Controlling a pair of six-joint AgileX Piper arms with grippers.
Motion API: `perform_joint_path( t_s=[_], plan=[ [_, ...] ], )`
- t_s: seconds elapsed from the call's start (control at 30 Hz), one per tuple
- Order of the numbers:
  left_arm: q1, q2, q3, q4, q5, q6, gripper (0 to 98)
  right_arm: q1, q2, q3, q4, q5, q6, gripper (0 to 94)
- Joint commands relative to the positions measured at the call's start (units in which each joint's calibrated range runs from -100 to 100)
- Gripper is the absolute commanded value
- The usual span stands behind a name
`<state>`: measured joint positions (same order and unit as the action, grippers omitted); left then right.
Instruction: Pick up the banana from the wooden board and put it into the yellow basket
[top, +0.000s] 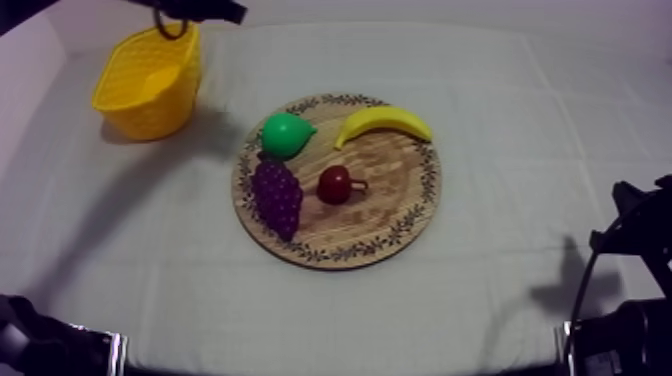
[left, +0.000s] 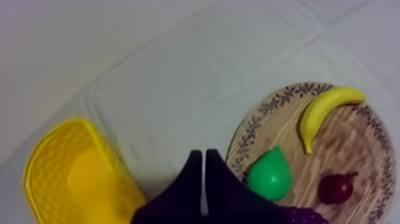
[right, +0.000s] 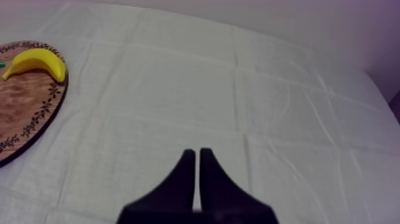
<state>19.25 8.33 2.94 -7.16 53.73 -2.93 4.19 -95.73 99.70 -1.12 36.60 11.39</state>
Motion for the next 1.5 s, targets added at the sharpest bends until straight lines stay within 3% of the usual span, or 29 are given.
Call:
perform_joint_path(
  t_s=[0.0, 0.33, 0.67, 0.83, 1.0, 1.23, 1.47],
  plan=[
    [0.36, 14.64, -16.35, 0.3, 3.48, -2.24, 1.0, 0.02, -0.02, -0.03, -0.03, 0.01, 0.0, 0.3],
    [4.39, 29.61, -29.71, 1.27, 6.32, -7.5, 2.4, 0.02, -0.02, -0.03, -0.03, 0.01, 0.02, 0.3],
    [8.09, 31.41, -26.56, 1.62, 5.85, -15.89, 4.0, 0.02, -0.02, -0.03, -0.03, 0.01, 0.02, 0.3],
    [8.73, 31.16, -26.15, 1.78, 8.54, -18.6, 4.9, 0.02, -0.02, -0.03, -0.03, 0.01, 0.02, 0.3],
    [8.81, 30.52, -26.24, 3.19, 10.33, -20.71, 5.7, 0.02, -0.02, -0.03, -0.03, 0.01, 0.02, 0.3],
    [8.82, 31.75, -28.03, 4.35, 12.9, -22.09, 6.8, 0.02, -0.02, -0.03, -0.03, 0.01, 0.02, 0.3],
    [8.28, 32.28, -28.75, 4.82, 12.36, -19.35, 11.8, 0.02, -0.02, -0.03, -0.03, 0.01, 0.0, 0.3]
  ],
)
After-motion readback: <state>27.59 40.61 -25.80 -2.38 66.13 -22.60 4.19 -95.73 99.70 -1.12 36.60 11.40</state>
